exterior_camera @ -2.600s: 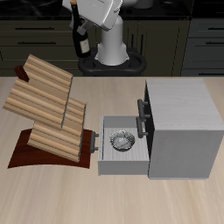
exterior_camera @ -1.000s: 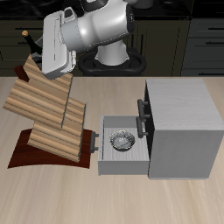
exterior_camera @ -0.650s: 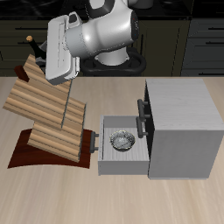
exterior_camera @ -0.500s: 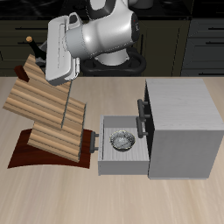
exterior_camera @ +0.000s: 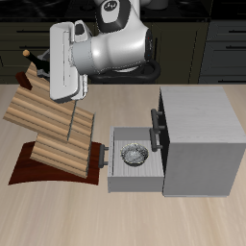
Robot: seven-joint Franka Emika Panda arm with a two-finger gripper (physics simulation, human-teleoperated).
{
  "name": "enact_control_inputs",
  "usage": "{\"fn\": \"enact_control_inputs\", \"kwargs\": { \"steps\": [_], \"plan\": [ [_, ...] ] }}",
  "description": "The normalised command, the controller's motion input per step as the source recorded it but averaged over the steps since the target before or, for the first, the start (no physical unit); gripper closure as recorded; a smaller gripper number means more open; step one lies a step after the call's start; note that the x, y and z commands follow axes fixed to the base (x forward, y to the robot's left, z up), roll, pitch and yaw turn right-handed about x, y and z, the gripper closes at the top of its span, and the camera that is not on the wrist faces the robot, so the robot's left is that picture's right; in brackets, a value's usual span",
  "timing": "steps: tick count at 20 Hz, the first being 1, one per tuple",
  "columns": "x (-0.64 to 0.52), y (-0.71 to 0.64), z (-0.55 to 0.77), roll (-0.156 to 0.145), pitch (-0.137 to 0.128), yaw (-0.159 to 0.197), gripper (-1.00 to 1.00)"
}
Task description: Place the wine bottle on the top layer of the wine rack
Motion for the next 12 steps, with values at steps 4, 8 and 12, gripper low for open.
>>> {"fn": "enact_control_inputs", "kwargs": {
  "steps": [4, 8, 12],
  "plan": [
    [-0.06, -0.07, -0.48, -0.221, 0.256, 0.071, 1.00],
    [0.09, 0.12, -0.54, 0.111, 0.312, -0.008, 1.00],
    [-0.18, 0.25, 0.11, 0.058, -0.110, 0.045, -1.00]
  ]
}}
